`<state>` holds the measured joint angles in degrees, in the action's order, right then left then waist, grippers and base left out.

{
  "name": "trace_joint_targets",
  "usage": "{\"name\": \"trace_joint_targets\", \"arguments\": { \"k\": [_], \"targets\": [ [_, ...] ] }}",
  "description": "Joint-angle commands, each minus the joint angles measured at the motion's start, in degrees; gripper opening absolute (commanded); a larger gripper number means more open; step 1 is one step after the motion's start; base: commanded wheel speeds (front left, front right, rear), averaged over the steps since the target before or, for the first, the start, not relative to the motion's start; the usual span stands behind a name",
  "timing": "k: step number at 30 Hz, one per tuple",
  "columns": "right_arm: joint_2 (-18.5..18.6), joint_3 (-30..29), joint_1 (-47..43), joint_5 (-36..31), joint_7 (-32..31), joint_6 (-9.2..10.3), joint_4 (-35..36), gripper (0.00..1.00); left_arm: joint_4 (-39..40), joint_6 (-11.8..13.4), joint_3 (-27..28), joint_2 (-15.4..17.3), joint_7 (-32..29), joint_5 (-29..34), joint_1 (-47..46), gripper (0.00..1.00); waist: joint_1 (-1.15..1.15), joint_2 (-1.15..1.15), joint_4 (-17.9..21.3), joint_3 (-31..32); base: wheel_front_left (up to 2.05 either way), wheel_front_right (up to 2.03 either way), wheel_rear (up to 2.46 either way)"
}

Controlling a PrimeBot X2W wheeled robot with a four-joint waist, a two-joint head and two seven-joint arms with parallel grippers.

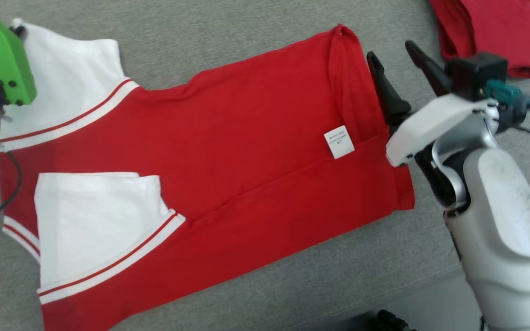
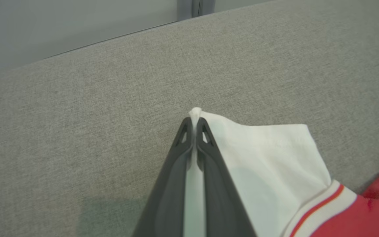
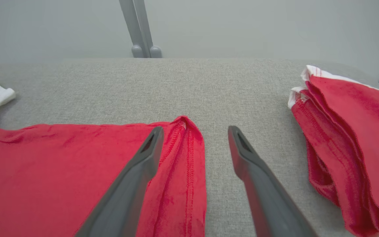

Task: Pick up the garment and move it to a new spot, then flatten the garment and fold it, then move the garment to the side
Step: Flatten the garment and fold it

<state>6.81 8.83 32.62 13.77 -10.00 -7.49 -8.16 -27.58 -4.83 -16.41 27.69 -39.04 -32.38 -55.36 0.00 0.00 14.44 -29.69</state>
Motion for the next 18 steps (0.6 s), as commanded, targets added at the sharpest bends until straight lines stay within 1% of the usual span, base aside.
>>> {"name": "trace_joint_targets", "arguments": {
  "k": [1,3,7,8,12,17,18],
  "targets": [
    [1.16,0.63,2.28,-1.25,-1.3,0.0,-1.25,1.0,0.62,-0.37,0.19,-0.57,0.72,-1.05,-0.69,0.0,0.0,0.0,-2.17,0.69,0.0,0.0,0.0],
    [3.36,1.31,5.29,-3.52,-3.46,0.01,-3.56,1.0,1.83,-0.83,-0.17,-1.28,1.61,-1.64,-0.59,0.0,0.0,0.0,-3.89,1.02,0.0,0.0,0.0],
    [5.96,2.74,10.5,-4.24,-8.04,0.01,-9.77,1.0,4.28,-1.64,-0.72,-2.6,3.82,-2.95,0.24,0.0,0.0,0.0,-7.24,1.56,0.0,0.0,0.0],
    [6.86,3.01,11.78,-4.11,-9.02,0.01,-11.63,1.0,4.91,-1.71,-0.85,-3.04,4.52,-3.43,0.46,0.0,0.0,0.0,-8.23,1.67,0.0,0.0,0.0],
    [8.54,5.36,15.37,-3.08,-12.46,0.0,-17.96,1.0,6.85,-2.06,-1.52,-3.96,6.02,-4.57,1.65,0.0,0.0,0.0,-10.99,1.67,0.0,0.0,0.0],
    [11.42,7.91,18.07,-1.8,-15.95,0.01,-22.88,1.0,8.69,-2.29,-2.66,-4.56,7.12,-5.49,2.44,0.0,0.0,0.0,-13.12,1.79,0.0,0.0,0.0],
    [11.83,8.41,18.34,-1.44,-16.61,0.01,-23.59,0.89,8.89,-2.23,-2.7,-4.63,7.41,-5.64,2.69,0.0,0.0,0.0,-13.35,1.86,0.0,0.0,0.0]
  ]
}}
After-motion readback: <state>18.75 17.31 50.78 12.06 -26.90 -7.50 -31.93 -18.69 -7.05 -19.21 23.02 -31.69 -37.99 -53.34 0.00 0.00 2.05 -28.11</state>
